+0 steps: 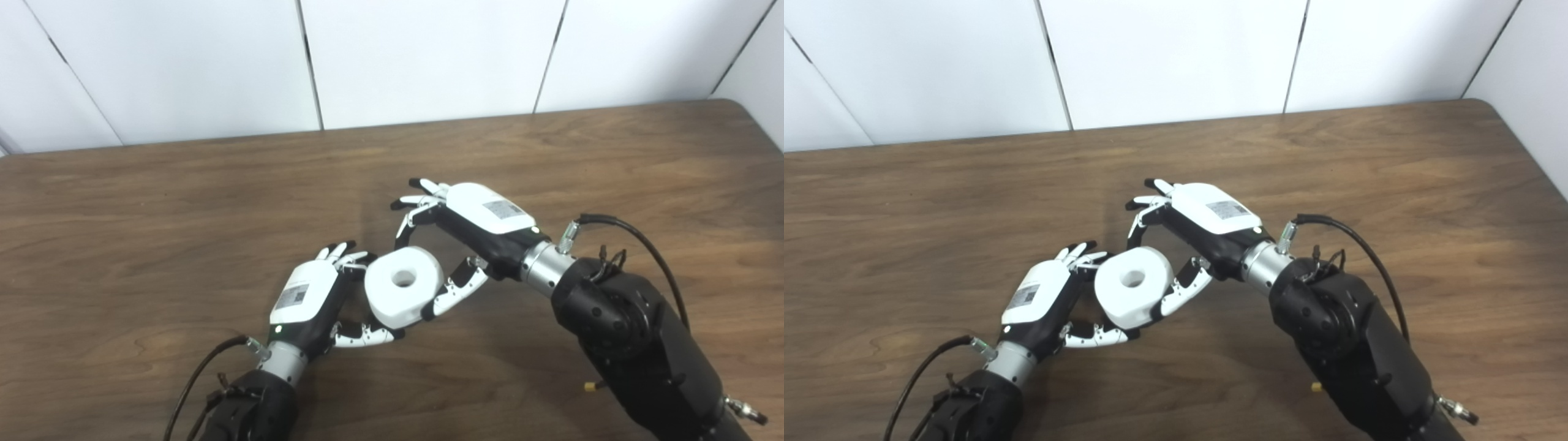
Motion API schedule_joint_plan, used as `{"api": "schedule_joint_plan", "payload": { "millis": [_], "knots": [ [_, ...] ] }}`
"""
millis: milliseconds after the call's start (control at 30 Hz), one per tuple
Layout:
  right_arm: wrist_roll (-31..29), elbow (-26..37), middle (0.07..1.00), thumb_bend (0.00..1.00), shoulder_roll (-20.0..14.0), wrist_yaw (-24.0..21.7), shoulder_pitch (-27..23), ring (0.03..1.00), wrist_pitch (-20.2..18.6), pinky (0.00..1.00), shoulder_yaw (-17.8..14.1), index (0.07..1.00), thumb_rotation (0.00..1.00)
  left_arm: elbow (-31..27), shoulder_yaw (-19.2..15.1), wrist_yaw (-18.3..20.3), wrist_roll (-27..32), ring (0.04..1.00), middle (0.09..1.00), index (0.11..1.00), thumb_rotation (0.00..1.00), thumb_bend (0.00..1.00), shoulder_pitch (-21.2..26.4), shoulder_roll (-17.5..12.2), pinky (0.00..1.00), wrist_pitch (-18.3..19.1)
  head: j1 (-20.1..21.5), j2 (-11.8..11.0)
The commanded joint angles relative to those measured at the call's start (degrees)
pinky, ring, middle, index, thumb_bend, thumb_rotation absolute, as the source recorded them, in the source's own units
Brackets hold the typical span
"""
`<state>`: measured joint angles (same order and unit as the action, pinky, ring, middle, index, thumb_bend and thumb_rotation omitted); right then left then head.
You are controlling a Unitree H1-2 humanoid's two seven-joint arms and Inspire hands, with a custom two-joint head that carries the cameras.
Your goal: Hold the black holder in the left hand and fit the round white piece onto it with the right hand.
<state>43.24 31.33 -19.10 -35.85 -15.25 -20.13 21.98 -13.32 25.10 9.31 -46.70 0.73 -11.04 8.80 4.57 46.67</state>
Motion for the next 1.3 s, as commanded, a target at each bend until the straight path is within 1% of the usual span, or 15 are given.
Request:
{"api": "schedule_joint_plan", "payload": {
  "millis": [0,33,133,233,500,867,1000,1267],
  "knots": [
    [0.9,1.1,0.904,0.99,-0.1,-0.9,-1.7,1.000,0.5,1.00,0.2,0.647,0.31,0.6,1.5,2.0,-1.2,0.966,0.838,0.485,0.06,0.52,0.1,0.1,1.00,0.0,0.1,0.0],
    [1.3,1.2,0.914,1.00,-0.2,-1.3,-1.8,1.000,0.6,1.00,0.3,0.666,0.34,0.6,1.5,2.1,-1.2,0.966,0.839,0.485,0.06,0.52,0.1,0.1,1.00,0.1,0.1,0.0],
    [2.3,1.4,0.932,1.00,-0.3,-2.5,-1.9,1.000,0.7,1.00,0.4,0.704,0.39,0.4,1.5,2.3,-1.2,0.964,0.838,0.485,0.06,0.52,0.0,0.1,1.00,0.2,0.1,0.0],
    [3.3,1.5,0.949,1.00,-0.2,-3.6,-2.0,1.000,0.5,1.00,0.3,0.735,0.41,0.5,1.5,2.2,-1.3,0.963,0.837,0.485,0.06,0.52,0.1,0.0,1.00,0.1,0.1,0.0],
    [4.0,1.5,0.955,1.00,0.2,-4.7,-1.9,1.000,0.7,1.00,-0.2,0.747,0.40,1.1,1.5,1.9,-1.2,0.960,0.835,0.484,0.06,0.52,0.2,0.1,1.00,-0.1,0.1,-0.1],
    [4.2,2.3,0.970,1.00,0.9,-5.7,-2.1,1.000,-0.1,1.00,-1.4,0.768,0.41,1.3,1.6,1.7,-1.4,0.960,0.835,0.485,0.05,0.52,0.2,0.0,1.00,-0.2,-0.1,-0.3],
    [4.4,2.3,0.981,1.00,1.0,-5.5,-2.9,1.000,-0.1,1.00,-2.4,0.782,0.41,1.5,1.5,1.6,-1.2,0.958,0.832,0.485,0.05,0.52,0.2,0.0,1.00,-0.2,-0.1,-0.4],
    [4.4,3.4,0.992,1.00,1.1,-5.9,-4.4,1.000,-0.8,1.00,-4.6,0.807,0.44,2.1,1.2,1.2,-1.1,0.951,0.824,0.485,0.06,0.52,0.3,-0.3,1.00,-0.6,0.0,-0.6]
  ]
}}
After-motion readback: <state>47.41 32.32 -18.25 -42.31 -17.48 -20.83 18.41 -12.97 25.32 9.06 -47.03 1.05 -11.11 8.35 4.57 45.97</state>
